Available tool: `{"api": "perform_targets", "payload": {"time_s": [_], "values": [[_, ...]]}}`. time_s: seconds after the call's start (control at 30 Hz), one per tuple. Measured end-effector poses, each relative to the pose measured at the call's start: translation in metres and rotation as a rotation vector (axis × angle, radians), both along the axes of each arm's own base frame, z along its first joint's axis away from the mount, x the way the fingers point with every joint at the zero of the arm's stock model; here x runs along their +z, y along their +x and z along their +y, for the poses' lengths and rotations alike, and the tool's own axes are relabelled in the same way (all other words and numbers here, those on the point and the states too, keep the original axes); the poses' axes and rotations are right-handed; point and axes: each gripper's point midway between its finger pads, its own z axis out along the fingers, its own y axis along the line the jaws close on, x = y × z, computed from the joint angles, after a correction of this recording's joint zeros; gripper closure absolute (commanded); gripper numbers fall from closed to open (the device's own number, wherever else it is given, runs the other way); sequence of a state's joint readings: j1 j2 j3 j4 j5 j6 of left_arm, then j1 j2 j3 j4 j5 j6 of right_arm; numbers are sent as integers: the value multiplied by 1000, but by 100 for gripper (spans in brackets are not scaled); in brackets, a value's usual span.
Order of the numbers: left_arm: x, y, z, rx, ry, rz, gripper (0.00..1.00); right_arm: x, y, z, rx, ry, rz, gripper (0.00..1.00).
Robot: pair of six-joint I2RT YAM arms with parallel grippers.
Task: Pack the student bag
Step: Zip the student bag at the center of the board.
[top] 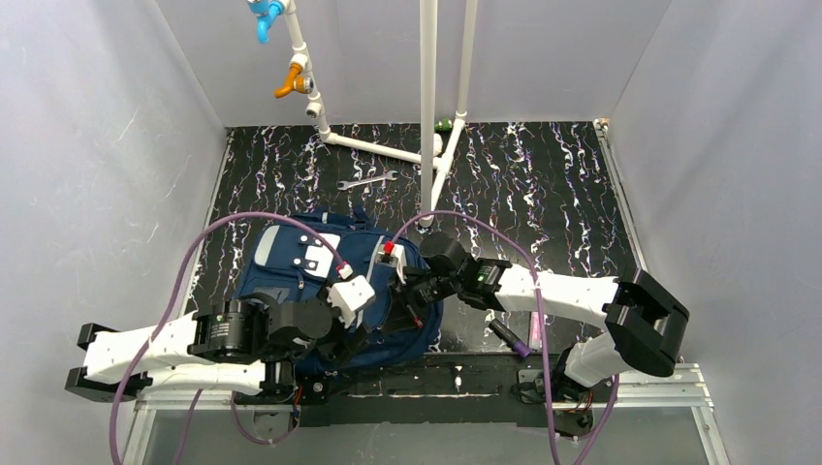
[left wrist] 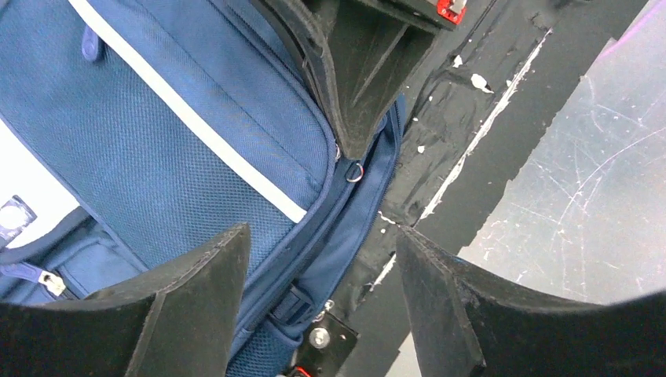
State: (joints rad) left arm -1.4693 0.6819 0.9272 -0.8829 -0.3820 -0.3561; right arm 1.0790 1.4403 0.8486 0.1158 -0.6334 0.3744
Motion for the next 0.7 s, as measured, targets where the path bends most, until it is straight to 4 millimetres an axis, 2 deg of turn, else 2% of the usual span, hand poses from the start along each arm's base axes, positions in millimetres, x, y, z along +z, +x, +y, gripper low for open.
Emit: {"api": "perform_targets", "payload": {"time_s": [0.13, 0.3, 0.4, 0.6, 0.7], "values": [[-3, 3, -10, -53, 69, -38, 37, 2, 0, -2, 14, 8, 7, 99], [-38, 2, -31, -153, 299, -71, 44, 3, 0, -4, 27, 15, 17, 99], [-44, 4, -31, -171, 343, -106, 57, 3, 0, -4, 28, 12, 22, 99], [-45, 15, -27, -126, 377, -164, 73, 2, -1, -6, 33, 1, 24, 99], [-52, 18, -27, -102, 420, -169, 76, 0, -1, -8, 30, -17, 26, 99]]}}
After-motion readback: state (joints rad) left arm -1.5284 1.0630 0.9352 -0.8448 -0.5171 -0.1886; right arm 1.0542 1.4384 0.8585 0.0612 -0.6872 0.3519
